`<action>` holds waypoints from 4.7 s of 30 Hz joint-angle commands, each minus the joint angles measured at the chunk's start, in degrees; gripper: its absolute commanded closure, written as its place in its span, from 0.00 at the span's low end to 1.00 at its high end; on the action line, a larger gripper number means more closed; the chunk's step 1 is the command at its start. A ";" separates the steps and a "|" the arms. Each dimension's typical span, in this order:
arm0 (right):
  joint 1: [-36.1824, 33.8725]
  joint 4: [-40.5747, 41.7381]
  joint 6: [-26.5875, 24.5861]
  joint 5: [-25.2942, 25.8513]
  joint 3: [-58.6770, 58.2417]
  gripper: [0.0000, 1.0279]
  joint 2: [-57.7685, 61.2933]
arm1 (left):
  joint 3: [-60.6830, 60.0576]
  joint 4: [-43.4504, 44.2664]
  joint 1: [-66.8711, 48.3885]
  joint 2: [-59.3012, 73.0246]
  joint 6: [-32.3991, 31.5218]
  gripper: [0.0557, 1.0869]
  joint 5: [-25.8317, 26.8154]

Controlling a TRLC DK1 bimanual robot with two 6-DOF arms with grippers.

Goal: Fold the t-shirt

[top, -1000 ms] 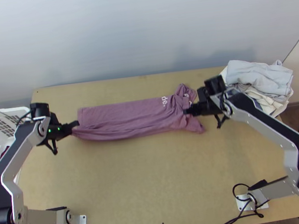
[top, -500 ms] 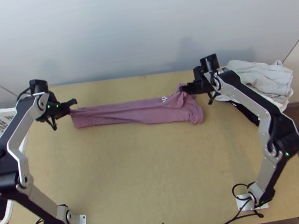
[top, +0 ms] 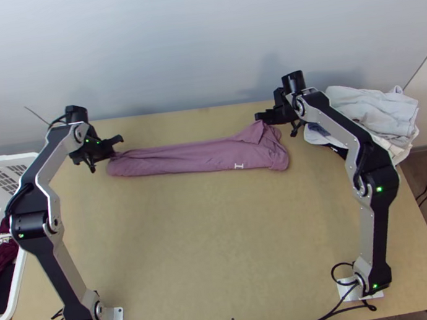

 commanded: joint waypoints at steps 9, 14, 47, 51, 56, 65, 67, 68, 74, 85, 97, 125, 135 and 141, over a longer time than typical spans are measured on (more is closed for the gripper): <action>0.21 -3.98 0.84 0.03 6.39 0.08 5.53 | 1.03 -6.55 -1.73 1.93 3.50 0.06 -0.23; 0.82 -6.36 1.63 0.03 5.60 0.03 2.37 | -3.98 -7.25 -0.50 -3.61 4.82 0.06 -0.93; 10.40 -9.61 3.39 -1.91 1.73 0.03 -7.83 | -9.87 -2.94 -1.37 -3.79 5.43 0.07 -0.93; 11.11 -9.61 3.39 -1.91 1.20 0.03 -8.09 | -10.31 -3.12 -1.81 -2.99 5.08 0.22 -0.84; 12.34 -9.61 3.57 -1.91 1.20 0.03 -8.09 | -13.56 3.30 -2.25 -5.90 7.10 0.90 -0.84; 15.85 -9.61 3.74 -2.17 1.56 0.03 -7.48 | -14.53 3.30 -2.08 -9.59 7.10 0.96 -0.84; 16.82 -9.61 3.74 -2.52 1.56 0.03 -6.77 | -14.62 2.86 -1.81 -10.55 7.02 0.96 -0.84; 17.26 -9.61 3.83 -2.61 1.47 0.03 -6.25 | -14.71 2.77 -1.73 -10.99 7.02 0.96 -0.84; 19.02 -9.52 4.62 -3.67 0.33 0.03 -2.29 | -14.18 2.33 -1.55 -14.42 6.75 0.96 -0.75; 19.81 -6.27 4.97 -3.75 -2.05 0.03 4.04 | -12.42 0.49 -1.55 -18.82 6.40 0.96 -0.58; 17.35 -9.34 10.60 -7.80 6.21 0.03 -8.27 | -12.68 -0.48 3.72 -19.96 7.89 0.96 -0.49; 7.77 -11.37 10.51 -8.06 -11.54 0.03 -22.51 | 3.49 -1.54 -23.96 -14.68 7.98 0.96 4.34; 3.46 -11.28 10.25 -7.97 -14.62 0.03 -24.00 | 15.35 -3.38 -36.79 -1.06 8.95 0.96 4.52; 1.53 -11.01 10.16 -7.88 -16.99 0.03 -24.79 | 22.47 -4.00 -39.61 5.62 8.77 0.96 4.70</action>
